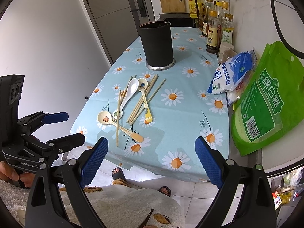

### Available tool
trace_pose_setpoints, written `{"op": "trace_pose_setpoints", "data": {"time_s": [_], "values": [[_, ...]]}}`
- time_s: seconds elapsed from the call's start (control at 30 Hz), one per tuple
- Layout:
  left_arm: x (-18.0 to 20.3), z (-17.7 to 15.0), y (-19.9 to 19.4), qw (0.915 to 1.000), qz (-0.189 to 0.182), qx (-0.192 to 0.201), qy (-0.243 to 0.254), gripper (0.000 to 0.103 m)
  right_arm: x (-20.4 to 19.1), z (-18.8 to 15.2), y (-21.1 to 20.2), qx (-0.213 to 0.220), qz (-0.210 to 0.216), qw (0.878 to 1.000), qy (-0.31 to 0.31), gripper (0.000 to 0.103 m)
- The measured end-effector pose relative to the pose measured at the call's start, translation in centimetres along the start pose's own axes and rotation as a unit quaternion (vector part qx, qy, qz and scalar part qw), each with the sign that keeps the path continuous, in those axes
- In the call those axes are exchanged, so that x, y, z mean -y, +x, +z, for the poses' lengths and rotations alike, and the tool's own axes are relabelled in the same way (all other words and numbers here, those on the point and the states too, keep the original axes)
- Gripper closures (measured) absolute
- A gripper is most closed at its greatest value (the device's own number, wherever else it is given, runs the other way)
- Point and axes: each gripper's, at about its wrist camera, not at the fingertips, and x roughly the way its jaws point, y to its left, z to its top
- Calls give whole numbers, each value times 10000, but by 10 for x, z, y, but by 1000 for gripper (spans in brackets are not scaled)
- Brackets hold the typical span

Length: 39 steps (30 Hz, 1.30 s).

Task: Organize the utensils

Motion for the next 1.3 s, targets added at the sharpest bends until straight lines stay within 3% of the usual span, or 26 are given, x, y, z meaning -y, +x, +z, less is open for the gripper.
{"op": "trace_pose_setpoints", "data": {"time_s": [0.5,0.93,1.23,1.3], "values": [[-3,3,-3,10000,47,17,-61,6,5,3,5,-38,50,10000,-3,11],[-25,2,-3,9973,177,16,-712,7,8,15,20,-351,493,9981,-81,11],[-57,-9,13,9928,4,-92,-1195,7,-6,32,49,-718,862,9936,-154,12],[-68,-13,19,9911,-76,-121,-1325,7,-14,38,64,-879,950,9914,-216,17]]}}
